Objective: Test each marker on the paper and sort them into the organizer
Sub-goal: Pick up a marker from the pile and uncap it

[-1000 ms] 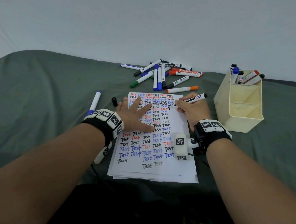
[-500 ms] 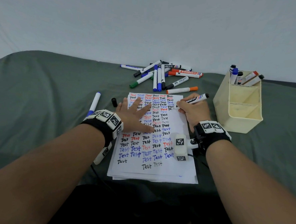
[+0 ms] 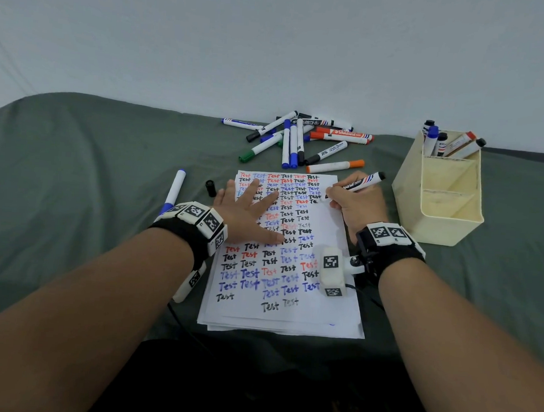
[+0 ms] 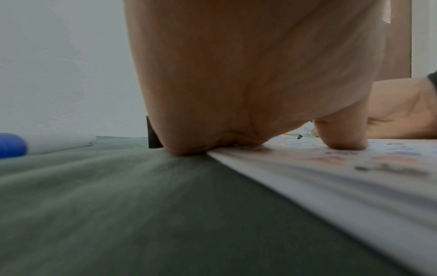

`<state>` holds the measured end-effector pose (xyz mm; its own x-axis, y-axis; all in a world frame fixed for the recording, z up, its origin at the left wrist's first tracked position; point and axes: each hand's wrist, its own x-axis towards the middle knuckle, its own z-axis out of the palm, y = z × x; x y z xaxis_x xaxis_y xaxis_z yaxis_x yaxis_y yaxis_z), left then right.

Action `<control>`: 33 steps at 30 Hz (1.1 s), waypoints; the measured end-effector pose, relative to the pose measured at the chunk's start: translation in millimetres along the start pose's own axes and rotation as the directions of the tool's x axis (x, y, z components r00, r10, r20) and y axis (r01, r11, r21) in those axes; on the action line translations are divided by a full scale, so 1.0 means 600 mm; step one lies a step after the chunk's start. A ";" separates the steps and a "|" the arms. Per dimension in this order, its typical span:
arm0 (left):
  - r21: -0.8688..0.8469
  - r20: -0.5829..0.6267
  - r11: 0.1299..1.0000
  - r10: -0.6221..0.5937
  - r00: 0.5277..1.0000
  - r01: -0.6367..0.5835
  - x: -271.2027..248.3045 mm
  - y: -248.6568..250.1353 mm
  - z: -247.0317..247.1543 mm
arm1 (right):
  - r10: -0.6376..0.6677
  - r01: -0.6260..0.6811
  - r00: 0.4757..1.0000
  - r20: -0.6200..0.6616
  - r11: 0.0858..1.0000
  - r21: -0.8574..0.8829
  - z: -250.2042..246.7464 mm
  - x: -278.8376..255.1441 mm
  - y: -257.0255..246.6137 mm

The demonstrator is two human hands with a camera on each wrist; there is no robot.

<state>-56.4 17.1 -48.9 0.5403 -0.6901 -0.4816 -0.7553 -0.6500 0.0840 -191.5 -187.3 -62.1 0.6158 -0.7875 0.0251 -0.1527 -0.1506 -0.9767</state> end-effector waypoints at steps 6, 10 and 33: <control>0.001 0.003 1.000 0.002 1.000 -0.002 0.000 -0.001 -0.001 | 0.009 -0.007 0.999 -0.054 1.000 0.023 -0.001 0.002 0.005; 0.000 0.005 1.000 0.000 1.000 0.000 0.000 0.000 -0.001 | 0.006 -0.005 0.999 -0.042 1.000 0.012 0.000 0.001 0.004; -0.004 0.008 1.000 -0.003 1.000 0.003 0.004 -0.001 0.001 | -0.001 -0.001 0.997 -0.075 1.000 -0.029 0.001 -0.002 0.002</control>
<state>-54.8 16.1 -50.6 0.5397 -0.6858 -0.4883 -0.7521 -0.6534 0.0864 -191.9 -185.9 -63.5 0.5565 -0.8298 0.0418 -0.1757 -0.1667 -0.9702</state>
